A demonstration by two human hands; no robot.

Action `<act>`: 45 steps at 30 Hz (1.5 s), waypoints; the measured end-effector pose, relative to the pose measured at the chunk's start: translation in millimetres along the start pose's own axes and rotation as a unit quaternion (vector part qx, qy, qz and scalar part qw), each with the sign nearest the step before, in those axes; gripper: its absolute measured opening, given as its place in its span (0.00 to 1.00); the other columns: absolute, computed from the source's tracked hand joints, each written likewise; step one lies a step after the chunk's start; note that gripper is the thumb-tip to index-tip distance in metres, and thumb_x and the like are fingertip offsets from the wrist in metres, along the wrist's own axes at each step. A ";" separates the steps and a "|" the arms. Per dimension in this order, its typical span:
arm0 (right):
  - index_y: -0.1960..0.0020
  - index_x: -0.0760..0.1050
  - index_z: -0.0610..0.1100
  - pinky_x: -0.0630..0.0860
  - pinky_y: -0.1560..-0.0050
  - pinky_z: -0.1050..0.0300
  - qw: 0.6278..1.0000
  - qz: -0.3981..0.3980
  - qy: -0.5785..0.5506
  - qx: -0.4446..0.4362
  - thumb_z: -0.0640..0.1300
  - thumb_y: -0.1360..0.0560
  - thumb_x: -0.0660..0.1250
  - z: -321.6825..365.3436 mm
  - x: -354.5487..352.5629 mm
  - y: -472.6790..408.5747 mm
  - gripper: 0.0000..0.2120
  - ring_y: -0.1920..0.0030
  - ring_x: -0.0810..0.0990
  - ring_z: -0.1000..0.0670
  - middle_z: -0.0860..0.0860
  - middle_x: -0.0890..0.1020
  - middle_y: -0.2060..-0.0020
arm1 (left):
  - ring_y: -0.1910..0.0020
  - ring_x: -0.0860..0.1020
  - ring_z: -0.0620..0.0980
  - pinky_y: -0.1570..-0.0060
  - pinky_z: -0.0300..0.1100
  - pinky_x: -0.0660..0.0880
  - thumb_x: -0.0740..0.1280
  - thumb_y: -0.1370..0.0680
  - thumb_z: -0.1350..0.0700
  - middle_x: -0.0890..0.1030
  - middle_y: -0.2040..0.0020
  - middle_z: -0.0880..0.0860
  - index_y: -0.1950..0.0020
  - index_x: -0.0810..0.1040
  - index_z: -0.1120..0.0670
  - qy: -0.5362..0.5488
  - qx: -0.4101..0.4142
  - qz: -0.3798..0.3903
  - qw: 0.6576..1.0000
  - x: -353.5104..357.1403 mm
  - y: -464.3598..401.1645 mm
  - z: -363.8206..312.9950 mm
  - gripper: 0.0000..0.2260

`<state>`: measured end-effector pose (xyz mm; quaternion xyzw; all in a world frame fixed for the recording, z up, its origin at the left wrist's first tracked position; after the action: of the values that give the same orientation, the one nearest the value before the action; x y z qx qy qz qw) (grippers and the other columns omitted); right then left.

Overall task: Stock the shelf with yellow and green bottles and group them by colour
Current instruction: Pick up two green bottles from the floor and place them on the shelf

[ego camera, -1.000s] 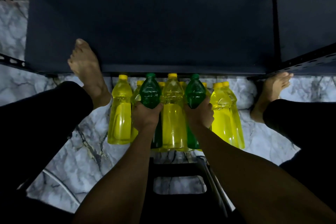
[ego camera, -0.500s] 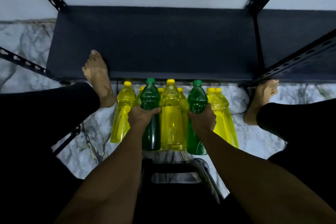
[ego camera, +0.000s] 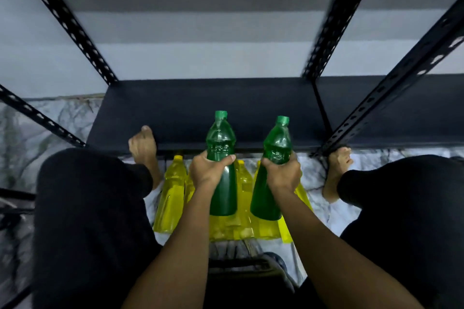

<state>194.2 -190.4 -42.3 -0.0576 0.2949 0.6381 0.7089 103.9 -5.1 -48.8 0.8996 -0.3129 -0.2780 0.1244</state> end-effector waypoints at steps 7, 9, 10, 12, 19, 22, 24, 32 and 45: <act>0.36 0.74 0.48 0.76 0.49 0.54 0.992 -0.034 -0.055 -0.111 0.51 0.35 0.78 74.4 -34.4 15.0 0.30 0.49 0.82 0.43 0.49 0.84 0.54 | 0.61 0.82 0.43 0.60 0.38 0.76 0.80 0.39 0.42 0.84 0.65 0.44 0.56 0.84 0.46 0.032 0.150 -0.030 0.988 -27.4 28.3 -85.8 0.17; 0.33 0.73 0.50 0.77 0.44 0.51 0.986 -0.049 -0.078 -0.139 0.53 0.35 0.78 99.9 -47.2 23.0 0.33 0.49 0.82 0.45 0.51 0.84 0.55 | 0.60 0.82 0.41 0.57 0.39 0.77 0.79 0.39 0.40 0.84 0.64 0.42 0.55 0.84 0.46 0.037 0.193 -0.036 0.980 -34.6 40.3 -114.3 0.17; 0.32 0.73 0.50 0.77 0.44 0.52 0.982 -0.056 -0.091 -0.153 0.54 0.36 0.78 112.5 -54.5 27.0 0.34 0.48 0.82 0.46 0.51 0.84 0.53 | 0.60 0.82 0.39 0.55 0.40 0.78 0.79 0.39 0.40 0.84 0.64 0.41 0.54 0.84 0.45 0.042 0.214 -0.033 0.975 -37.6 46.3 -128.1 0.17; 0.31 0.72 0.50 0.78 0.44 0.52 0.975 -0.070 -0.108 -0.182 0.58 0.37 0.78 135.8 -69.6 33.1 0.37 0.47 0.83 0.48 0.52 0.85 0.50 | 0.60 0.82 0.37 0.53 0.42 0.80 0.79 0.38 0.40 0.84 0.63 0.40 0.55 0.84 0.45 0.056 0.257 -0.027 0.964 -44.3 60.2 -155.6 0.17; 0.38 0.77 0.54 0.82 0.48 0.52 0.938 -0.091 -0.166 -0.291 0.59 0.39 0.78 218.4 -136.1 54.9 0.31 0.53 0.84 0.57 0.58 0.85 0.56 | 0.57 0.83 0.38 0.54 0.45 0.82 0.80 0.37 0.44 0.85 0.59 0.40 0.51 0.84 0.45 0.132 0.374 -0.005 0.918 -78.0 106.5 -242.8 0.17; 0.48 0.77 0.61 0.81 0.53 0.59 0.917 -0.097 -0.192 -0.336 0.53 0.37 0.80 255.0 -164.9 66.8 0.20 0.58 0.82 0.63 0.65 0.83 0.63 | 0.56 0.84 0.40 0.52 0.47 0.82 0.79 0.38 0.42 0.85 0.58 0.40 0.51 0.84 0.44 0.148 0.414 -0.001 0.898 -97.2 120.2 -282.7 0.18; 0.48 0.76 0.64 0.79 0.52 0.63 0.906 -0.097 -0.197 -0.362 0.54 0.37 0.80 275.3 -175.9 73.0 0.21 0.58 0.81 0.65 0.67 0.82 0.64 | 0.56 0.84 0.41 0.52 0.48 0.81 0.79 0.38 0.42 0.85 0.58 0.40 0.51 0.84 0.44 0.156 0.431 0.001 0.889 -107.4 128.7 -305.3 0.17; 0.42 0.80 0.56 0.81 0.47 0.52 0.856 -0.116 -0.220 -0.453 0.62 0.36 0.76 367.1 -216.0 94.8 0.25 0.52 0.83 0.59 0.61 0.85 0.56 | 0.57 0.85 0.44 0.53 0.49 0.82 0.80 0.36 0.45 0.86 0.58 0.43 0.52 0.85 0.44 0.203 0.498 0.012 0.843 -141.5 157.3 -389.8 0.15; 0.25 0.66 0.48 0.63 0.39 0.66 0.838 -0.123 -0.239 -0.475 0.59 0.33 0.76 452.2 -227.8 89.2 0.41 0.33 0.73 0.53 0.54 0.76 0.33 | 0.57 0.84 0.43 0.50 0.48 0.81 0.80 0.38 0.45 0.85 0.61 0.40 0.55 0.84 0.42 0.244 0.511 -0.043 0.823 -151.2 150.4 -477.9 0.14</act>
<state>263.6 -165.7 466.5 -0.2693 -0.2326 0.6015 0.7153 207.7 -2.0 464.0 0.8853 -0.3308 0.1448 -0.2930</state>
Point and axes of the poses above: each hand's wrist, its own y-axis away from the middle knuckle, its own x-axis out of the palm, z = x × y, the point moved 4 cm from there along -y, towards the middle knuckle
